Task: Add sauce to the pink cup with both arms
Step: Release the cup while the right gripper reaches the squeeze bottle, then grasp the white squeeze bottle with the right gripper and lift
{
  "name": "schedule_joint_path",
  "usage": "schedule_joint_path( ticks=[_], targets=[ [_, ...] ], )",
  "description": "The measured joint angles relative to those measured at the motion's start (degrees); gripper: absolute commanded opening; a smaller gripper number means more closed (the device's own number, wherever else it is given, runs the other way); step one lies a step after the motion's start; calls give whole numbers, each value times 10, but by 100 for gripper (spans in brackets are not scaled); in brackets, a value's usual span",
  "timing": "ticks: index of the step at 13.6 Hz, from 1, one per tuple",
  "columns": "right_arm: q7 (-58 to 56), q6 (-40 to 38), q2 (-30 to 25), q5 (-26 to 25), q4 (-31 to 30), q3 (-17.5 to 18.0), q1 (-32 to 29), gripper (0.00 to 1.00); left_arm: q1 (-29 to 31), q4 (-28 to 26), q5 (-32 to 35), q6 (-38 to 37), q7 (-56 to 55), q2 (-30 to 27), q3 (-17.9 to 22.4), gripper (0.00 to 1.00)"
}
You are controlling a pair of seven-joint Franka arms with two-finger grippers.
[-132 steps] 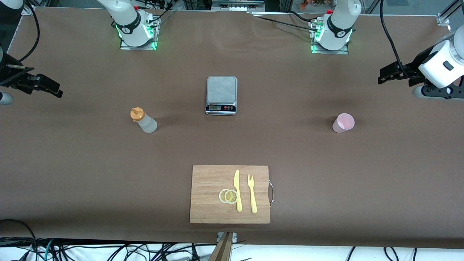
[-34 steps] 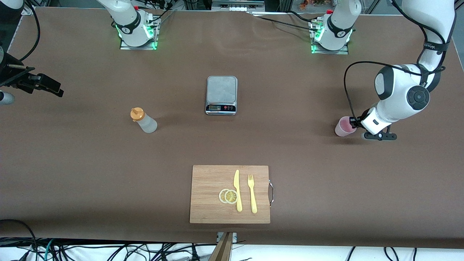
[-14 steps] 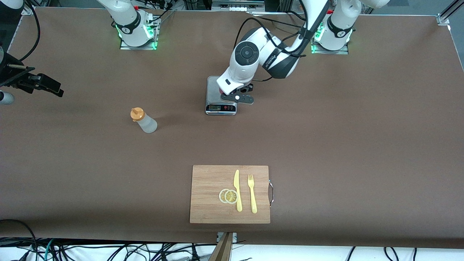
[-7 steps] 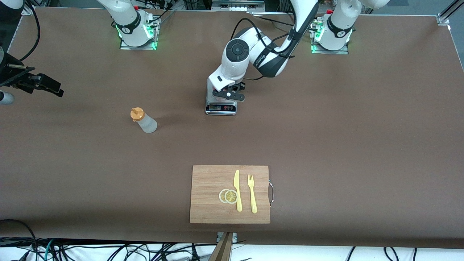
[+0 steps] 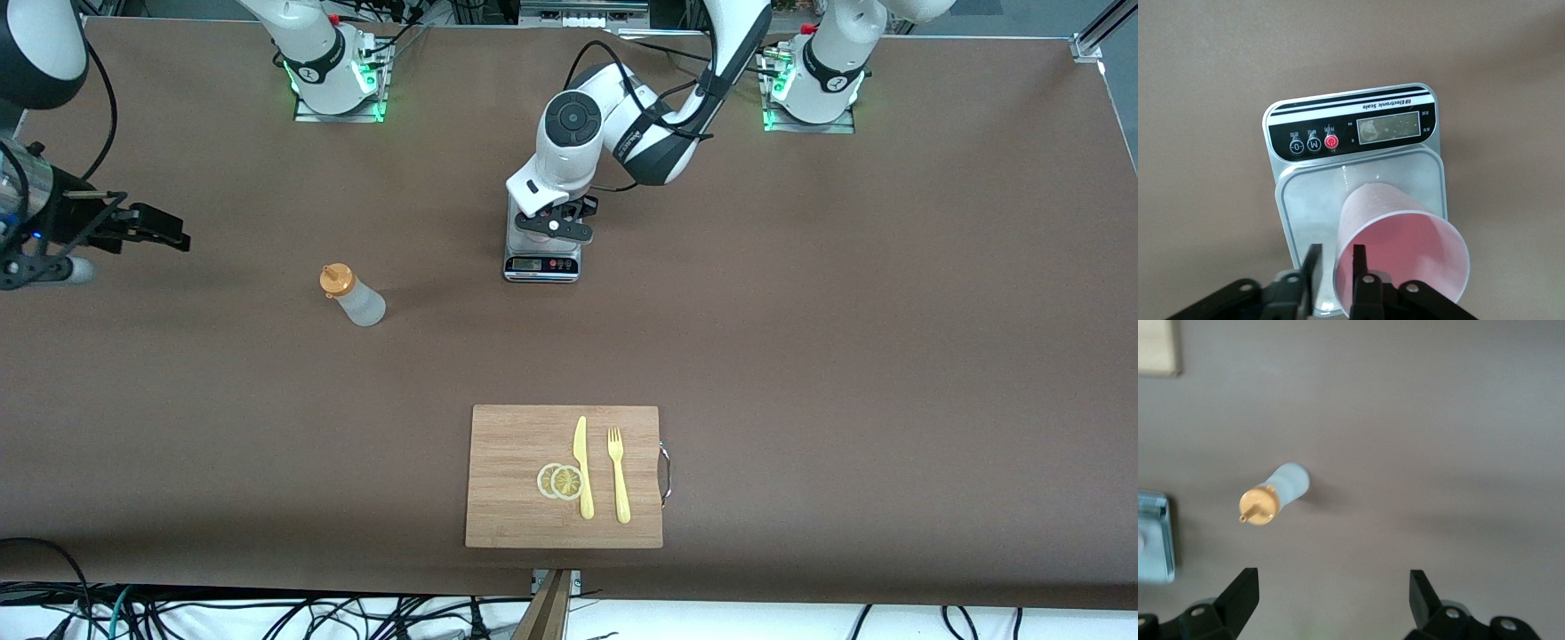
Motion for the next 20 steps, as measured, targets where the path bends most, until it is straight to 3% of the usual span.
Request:
schedule_joint_path(
  ticks=[4,7,11,15,20],
  targets=[
    [-251,1,57,94,-1,-9,-33,100,2,10,-20,-18,-9,-9,6,100],
    [-459,2,111,189,-3,-12,-70,100,27,41,-58,-108,-12,-49,26,100],
    [-742,3,190,320,-18,-16,-111,100,88,91,-58,-248,1,-135,100,100],
    [-1032,14,251,474,-98,-29,-130,100,182,130,2,-346,123,-180,145,100],
    [-1282,10,303,578,-150,-32,-131,100,327,137,42,-413,255,-231,145,100]
  ],
)
